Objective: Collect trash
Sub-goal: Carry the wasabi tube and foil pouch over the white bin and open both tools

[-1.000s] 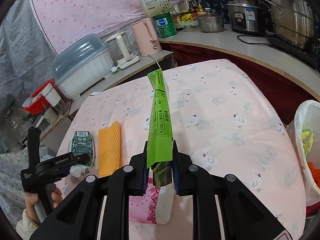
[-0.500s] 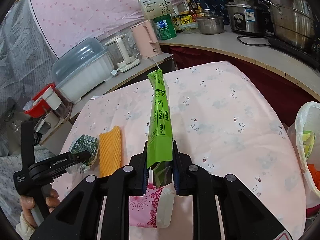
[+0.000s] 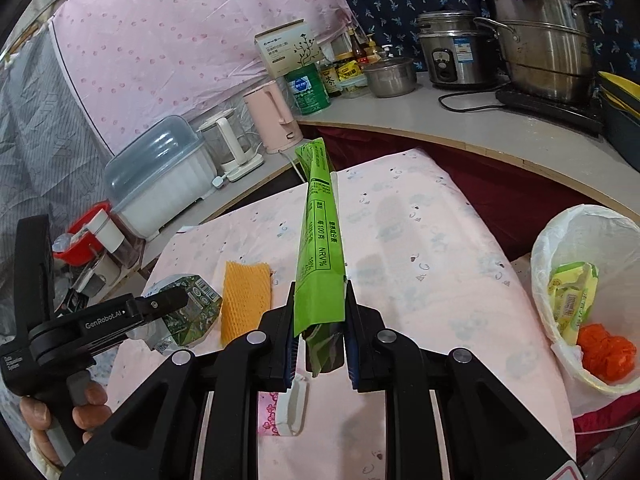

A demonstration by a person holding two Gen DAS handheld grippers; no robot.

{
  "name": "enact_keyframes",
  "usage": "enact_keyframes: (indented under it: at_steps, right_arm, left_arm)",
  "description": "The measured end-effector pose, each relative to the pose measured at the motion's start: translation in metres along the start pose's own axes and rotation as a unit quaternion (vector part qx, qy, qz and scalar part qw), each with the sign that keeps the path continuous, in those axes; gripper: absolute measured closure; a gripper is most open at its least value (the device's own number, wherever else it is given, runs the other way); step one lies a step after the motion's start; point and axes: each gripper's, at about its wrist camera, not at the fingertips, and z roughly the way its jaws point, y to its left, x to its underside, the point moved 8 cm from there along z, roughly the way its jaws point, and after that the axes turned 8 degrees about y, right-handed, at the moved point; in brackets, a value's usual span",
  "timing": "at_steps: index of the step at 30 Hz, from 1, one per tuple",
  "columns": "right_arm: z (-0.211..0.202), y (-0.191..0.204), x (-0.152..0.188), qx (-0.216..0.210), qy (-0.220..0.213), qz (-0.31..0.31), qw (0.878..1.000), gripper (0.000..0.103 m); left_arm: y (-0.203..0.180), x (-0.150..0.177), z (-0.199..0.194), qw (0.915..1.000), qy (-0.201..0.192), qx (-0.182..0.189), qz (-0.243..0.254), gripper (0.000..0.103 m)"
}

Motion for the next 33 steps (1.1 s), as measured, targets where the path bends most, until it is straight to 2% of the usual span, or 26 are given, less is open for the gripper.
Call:
enact_keyframes:
  at_steps: [6,13,24,33]
  right_arm:
    - [-0.023,-0.035,-0.003,0.011,-0.020,0.026,0.999,0.085]
    - [-0.052,-0.092,-0.001,0.036,-0.043,0.067,0.996,0.085]
    - [-0.092,-0.195,0.020,0.091,-0.062,0.141,0.984,0.085]
    - [-0.099,-0.251,0.041,0.118,-0.056,0.182,0.975,0.085]
  left_arm:
    - [-0.061,0.005,-0.001,0.9986,0.000,0.022,0.049,0.066]
    - [-0.141,0.019,0.009,0.9926,0.015,0.055,0.107,0.066]
    - [-0.268,0.061,0.035,0.9721,0.051,0.108,0.202,0.066]
    - [-0.323,0.090,0.066,0.9579,0.100,0.143,0.228,0.065]
